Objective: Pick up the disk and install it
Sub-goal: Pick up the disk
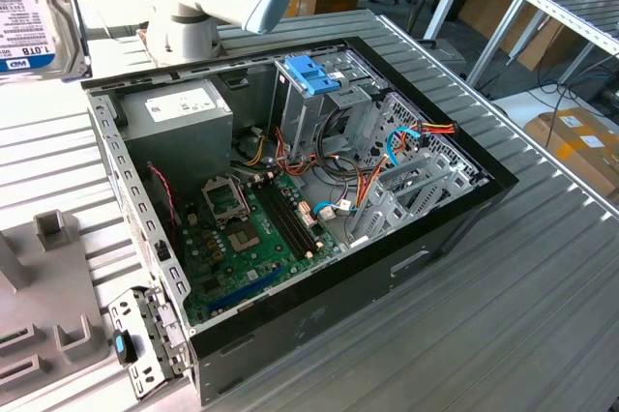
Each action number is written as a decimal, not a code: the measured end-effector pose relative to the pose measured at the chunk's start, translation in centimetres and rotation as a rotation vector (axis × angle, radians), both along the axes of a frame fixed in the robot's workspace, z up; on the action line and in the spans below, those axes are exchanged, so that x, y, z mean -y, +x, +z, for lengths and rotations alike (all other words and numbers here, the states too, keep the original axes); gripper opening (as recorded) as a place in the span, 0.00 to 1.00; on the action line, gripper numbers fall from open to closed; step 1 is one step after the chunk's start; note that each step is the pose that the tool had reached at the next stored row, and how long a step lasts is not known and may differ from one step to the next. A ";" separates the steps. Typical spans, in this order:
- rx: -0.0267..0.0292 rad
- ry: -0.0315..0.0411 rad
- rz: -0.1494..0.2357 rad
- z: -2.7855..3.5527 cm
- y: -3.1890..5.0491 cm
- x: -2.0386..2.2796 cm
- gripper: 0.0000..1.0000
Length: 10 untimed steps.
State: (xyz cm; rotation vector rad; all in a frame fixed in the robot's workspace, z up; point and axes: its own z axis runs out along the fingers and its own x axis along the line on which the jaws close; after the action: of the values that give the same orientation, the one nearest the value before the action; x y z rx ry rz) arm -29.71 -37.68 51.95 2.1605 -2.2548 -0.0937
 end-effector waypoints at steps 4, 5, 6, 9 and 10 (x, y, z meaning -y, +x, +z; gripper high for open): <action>0.0000 0.0000 0.000 0.00 0.22 0.00 0.37; 0.0000 0.0000 0.000 0.00 0.28 0.00 0.37; -0.0001 0.0000 0.000 0.00 0.34 0.00 0.37; -0.0001 -0.0001 0.000 0.00 0.63 0.00 0.37; -0.0001 0.0000 0.000 0.00 0.73 0.00 0.37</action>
State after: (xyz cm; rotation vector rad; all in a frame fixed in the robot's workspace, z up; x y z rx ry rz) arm -28.98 -37.68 51.95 2.1604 -2.2547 -0.0937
